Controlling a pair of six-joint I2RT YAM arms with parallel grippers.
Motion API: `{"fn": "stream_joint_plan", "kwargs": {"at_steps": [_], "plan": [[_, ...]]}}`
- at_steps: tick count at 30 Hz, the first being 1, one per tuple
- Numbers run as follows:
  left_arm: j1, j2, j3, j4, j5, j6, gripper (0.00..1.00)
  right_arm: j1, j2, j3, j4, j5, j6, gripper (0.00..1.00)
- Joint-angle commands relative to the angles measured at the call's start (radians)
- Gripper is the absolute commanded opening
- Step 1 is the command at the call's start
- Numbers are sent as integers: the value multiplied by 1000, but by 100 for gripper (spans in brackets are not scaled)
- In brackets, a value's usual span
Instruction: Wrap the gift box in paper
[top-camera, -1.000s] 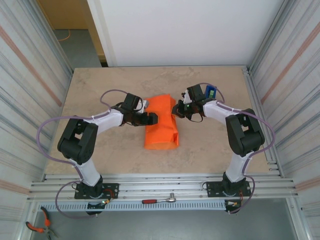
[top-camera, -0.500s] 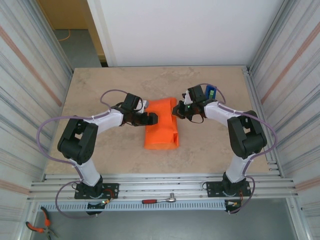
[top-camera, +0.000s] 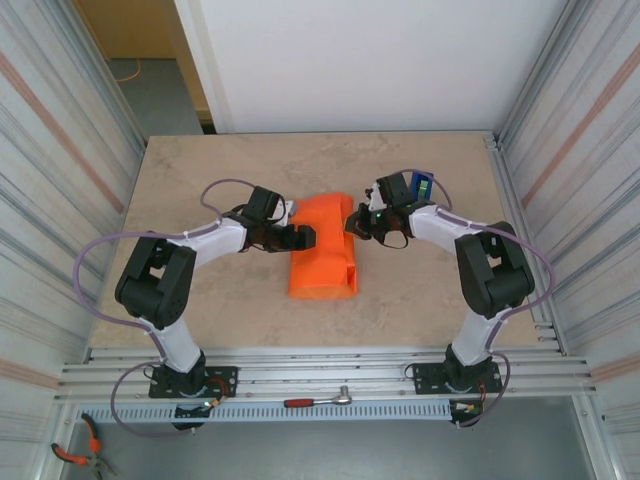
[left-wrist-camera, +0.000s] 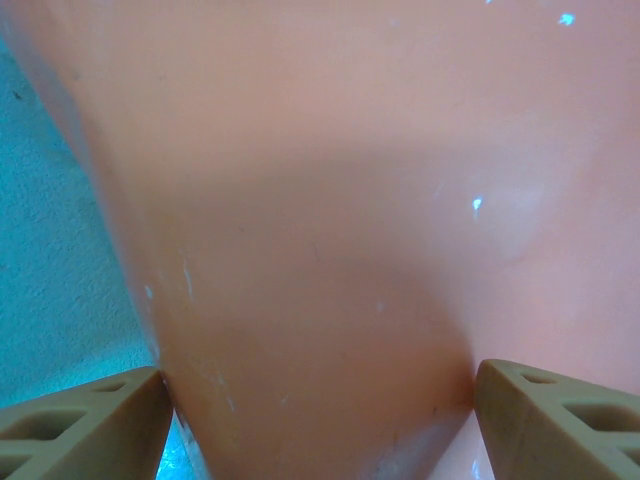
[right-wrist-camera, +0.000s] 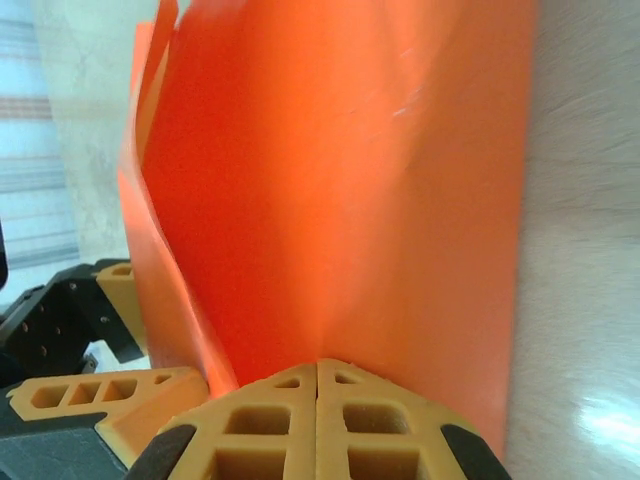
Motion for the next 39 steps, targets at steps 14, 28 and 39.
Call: {"fn": "stream_joint_plan", "kwargs": {"at_steps": [14,28,39], "plan": [[-16,29,-16,-72,-55,39,79,-445,-188,7,-142,19,-100,50],[-16,40,-10,-75,-54,43,78,-613,50,72,26,-219,-28,44],[-16,45,-13,-69,-51,41,78,-587,147,118,48,-249,-24,44]]}}
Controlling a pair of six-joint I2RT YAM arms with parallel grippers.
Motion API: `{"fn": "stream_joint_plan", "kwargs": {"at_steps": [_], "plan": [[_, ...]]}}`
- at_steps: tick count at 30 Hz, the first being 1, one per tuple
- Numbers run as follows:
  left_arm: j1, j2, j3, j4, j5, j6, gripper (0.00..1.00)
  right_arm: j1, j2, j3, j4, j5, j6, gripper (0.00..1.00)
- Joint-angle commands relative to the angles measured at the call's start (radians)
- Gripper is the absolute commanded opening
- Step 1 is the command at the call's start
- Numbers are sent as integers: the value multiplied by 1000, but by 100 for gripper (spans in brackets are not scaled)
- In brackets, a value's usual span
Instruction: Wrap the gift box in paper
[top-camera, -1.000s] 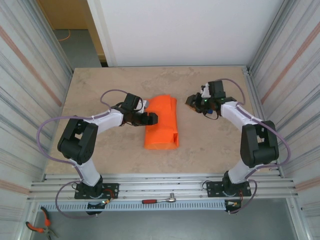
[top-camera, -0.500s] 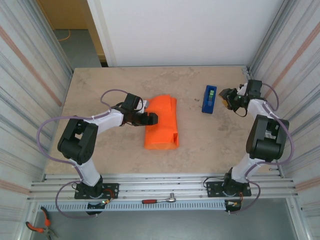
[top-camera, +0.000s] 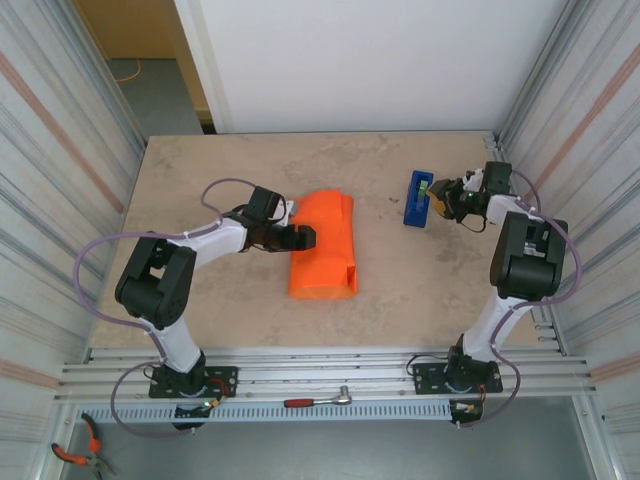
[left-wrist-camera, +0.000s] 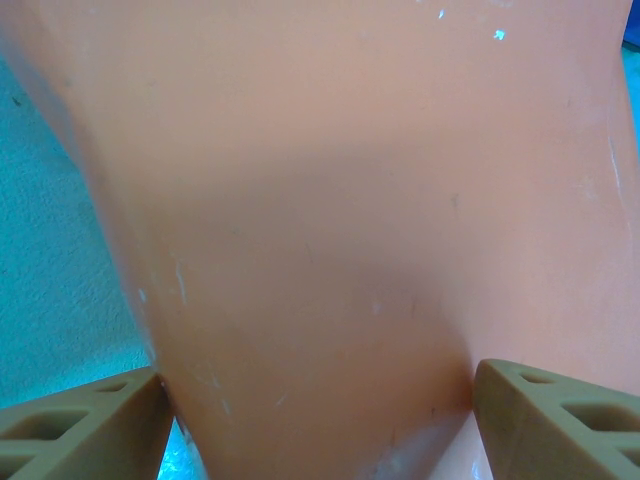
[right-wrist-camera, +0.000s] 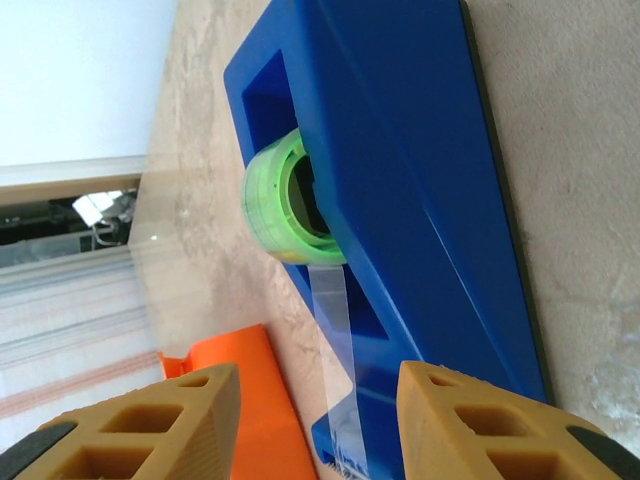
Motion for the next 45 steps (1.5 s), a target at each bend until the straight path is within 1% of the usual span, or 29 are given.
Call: {"fn": "stream_joint_plan", "kwargs": {"at_steps": [1,8,20,27,35,37,40,43,45], "plan": [[-12,43,-14,-71,-40,31,78,17,38,32,19,-41,10,43],[-12,41,-17,-69,-41,31,79,28,68,33,21,-54,7,38],[-12,44,-14,-71,-39,33,78,22,79,0,37,-61,11,30],[-12,47,-14,-72,-41,33,78,10,82,-25,74,-81,31,22],[-12,46,-13,-74,-41,33,78,7,71,-45,93,-93,40,19],[-13,47,-12,-72,-41,34,78,8,69,-51,107,-99,49,17],[-13,46,-13,-72,-45,34,78,7,66,-56,115,-104,56,11],[-14,46,-14,-72,-43,33,78,7,58,-60,123,-113,64,1],[-14,46,-15,-73,-45,34,78,7,46,-65,131,-117,76,0]]}}
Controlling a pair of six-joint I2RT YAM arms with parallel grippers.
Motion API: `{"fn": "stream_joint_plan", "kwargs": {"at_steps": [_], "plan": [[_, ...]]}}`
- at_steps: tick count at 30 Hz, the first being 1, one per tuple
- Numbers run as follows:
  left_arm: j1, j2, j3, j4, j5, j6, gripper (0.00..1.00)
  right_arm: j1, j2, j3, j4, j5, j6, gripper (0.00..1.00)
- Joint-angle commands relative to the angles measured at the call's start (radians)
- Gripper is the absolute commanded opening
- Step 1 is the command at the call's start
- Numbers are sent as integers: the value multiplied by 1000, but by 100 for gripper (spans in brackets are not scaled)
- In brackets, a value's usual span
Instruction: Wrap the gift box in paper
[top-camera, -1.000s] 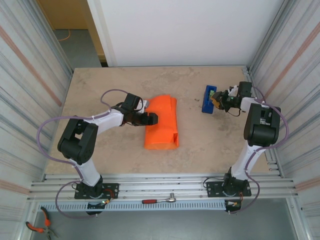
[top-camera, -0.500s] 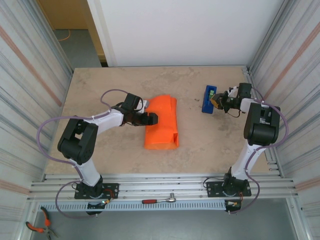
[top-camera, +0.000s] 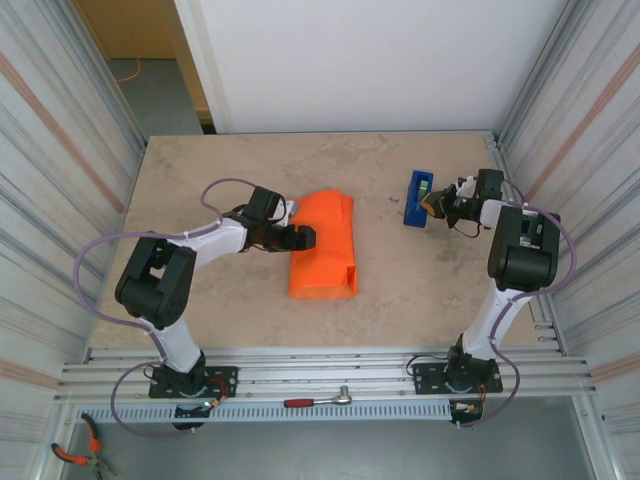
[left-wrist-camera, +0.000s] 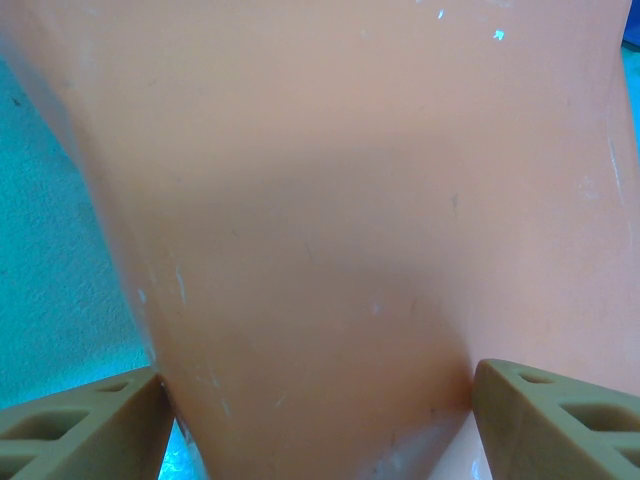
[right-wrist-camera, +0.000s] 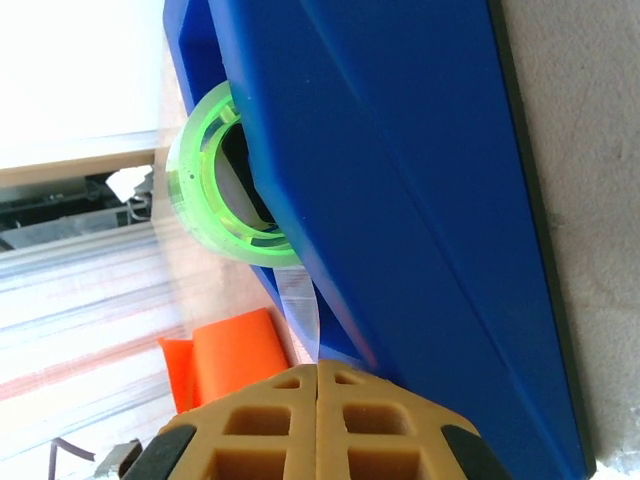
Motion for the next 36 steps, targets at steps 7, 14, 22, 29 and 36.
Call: {"fn": "stream_joint_plan", "kwargs": {"at_steps": [7,14,22,29,36], "plan": [[-14,48,-14,-75,-44,35,78,2,-80,-38,61,-37,82,0],[-15,47,-14,-76,-45,35,78,10,-141,-58,74,-34,109,0],[-17,49,-14,-77,-47,37,78,18,-202,-112,73,-21,136,0],[-18,50,-9,-83,-52,39,78,22,-250,-182,75,-7,150,0],[-20,51,-9,-85,-53,41,78,38,-261,-238,86,4,147,0]]}}
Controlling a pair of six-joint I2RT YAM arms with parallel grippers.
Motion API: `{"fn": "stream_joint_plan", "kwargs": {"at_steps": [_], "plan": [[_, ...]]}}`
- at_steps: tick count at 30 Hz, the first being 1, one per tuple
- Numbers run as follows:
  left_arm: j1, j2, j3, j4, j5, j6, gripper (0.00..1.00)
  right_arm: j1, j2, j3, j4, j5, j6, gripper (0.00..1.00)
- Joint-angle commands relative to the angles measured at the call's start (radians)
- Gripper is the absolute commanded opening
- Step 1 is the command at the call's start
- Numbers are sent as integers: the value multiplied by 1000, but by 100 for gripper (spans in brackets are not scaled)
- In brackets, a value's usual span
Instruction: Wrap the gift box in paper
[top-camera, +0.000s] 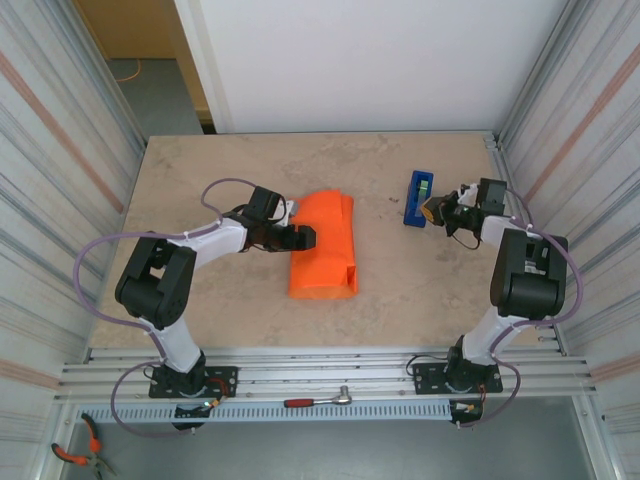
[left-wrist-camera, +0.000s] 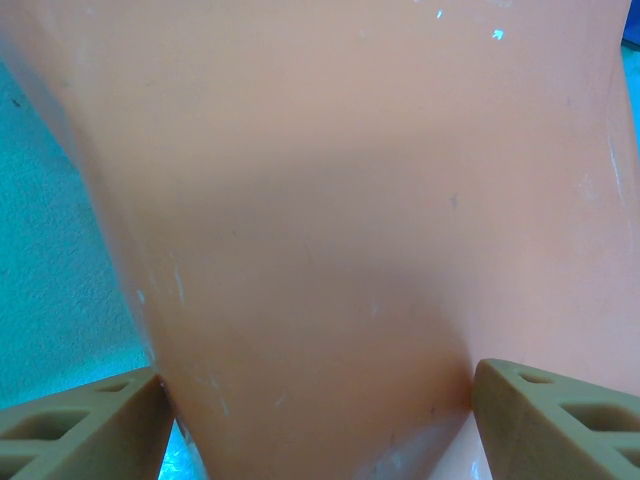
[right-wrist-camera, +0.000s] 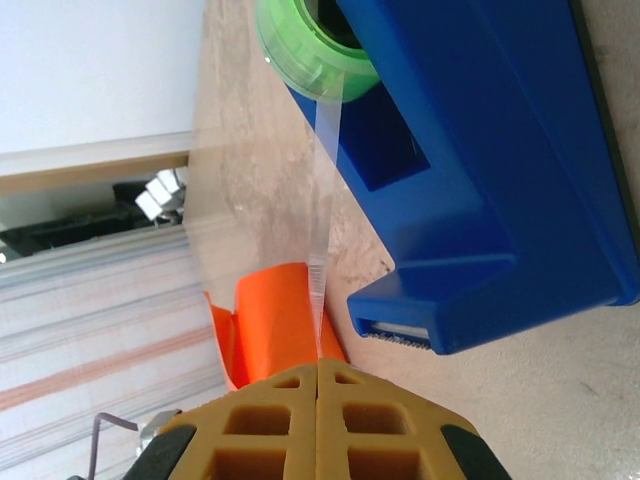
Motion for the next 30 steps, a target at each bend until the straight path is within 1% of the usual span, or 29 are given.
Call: {"fn": "stream_joint_plan", "kwargs": {"at_steps": [1,8,14,19,25,30], "plan": [[-18,50,-10,-84,-52,37,78,18,-34,-31,-11,-20,10,0],[-22,55,-10,-83,-55,37,78,29,-10,-88,24,3,18,0],[-23,57,-14,-83,-57,36,78,7,19,-138,64,35,30,0],[-25,57,-13,-82,-57,37,78,-5,85,-140,92,39,35,0],[-27,51,-14,-83,-57,37,78,7,170,-117,125,44,59,0],[-28,48,-14,-85,-59,39,78,12,192,-118,151,40,82,0]]}}
